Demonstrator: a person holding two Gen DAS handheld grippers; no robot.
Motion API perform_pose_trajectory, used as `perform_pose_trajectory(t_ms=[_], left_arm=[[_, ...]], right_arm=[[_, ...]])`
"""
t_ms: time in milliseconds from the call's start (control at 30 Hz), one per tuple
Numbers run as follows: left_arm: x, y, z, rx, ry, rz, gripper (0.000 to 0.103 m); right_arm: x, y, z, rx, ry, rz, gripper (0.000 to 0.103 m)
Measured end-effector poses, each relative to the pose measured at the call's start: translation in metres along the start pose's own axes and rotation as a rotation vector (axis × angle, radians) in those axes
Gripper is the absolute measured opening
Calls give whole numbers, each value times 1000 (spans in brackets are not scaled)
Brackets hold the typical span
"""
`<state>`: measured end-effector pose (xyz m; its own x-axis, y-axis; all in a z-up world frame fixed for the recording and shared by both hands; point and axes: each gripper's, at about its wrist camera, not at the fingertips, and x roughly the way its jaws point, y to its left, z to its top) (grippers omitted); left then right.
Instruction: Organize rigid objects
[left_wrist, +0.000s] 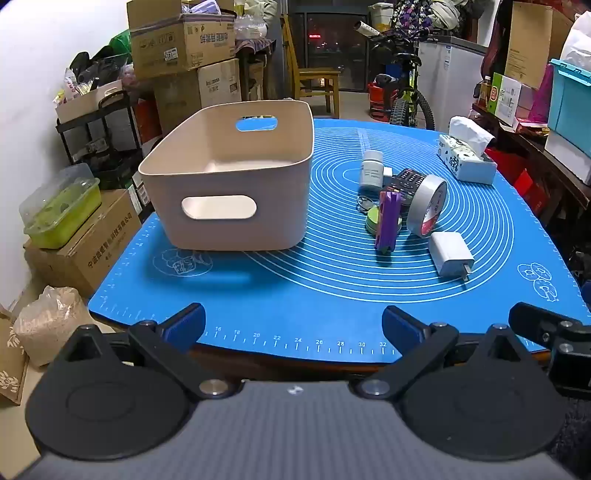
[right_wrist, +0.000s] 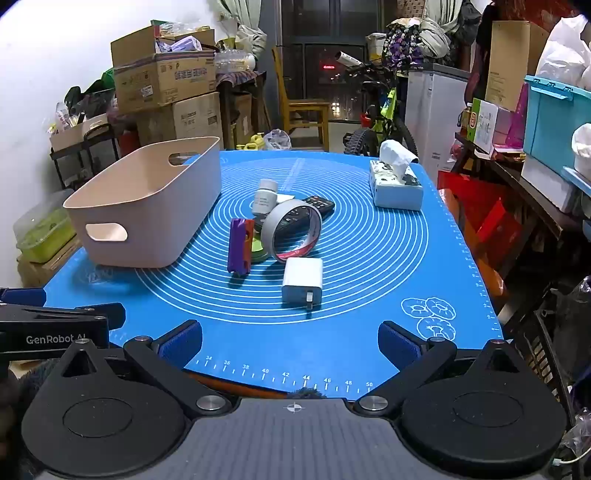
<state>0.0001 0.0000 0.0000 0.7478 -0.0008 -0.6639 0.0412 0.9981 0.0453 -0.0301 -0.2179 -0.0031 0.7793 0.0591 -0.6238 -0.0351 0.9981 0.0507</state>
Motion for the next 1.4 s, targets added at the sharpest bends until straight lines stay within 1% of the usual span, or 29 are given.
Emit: perform_pose_trajectory(t_ms=[1400], left_arm=[[0, -1, 0, -1, 1, 0, 100]], right_arm=[[1, 0, 1, -3, 10, -6, 101]])
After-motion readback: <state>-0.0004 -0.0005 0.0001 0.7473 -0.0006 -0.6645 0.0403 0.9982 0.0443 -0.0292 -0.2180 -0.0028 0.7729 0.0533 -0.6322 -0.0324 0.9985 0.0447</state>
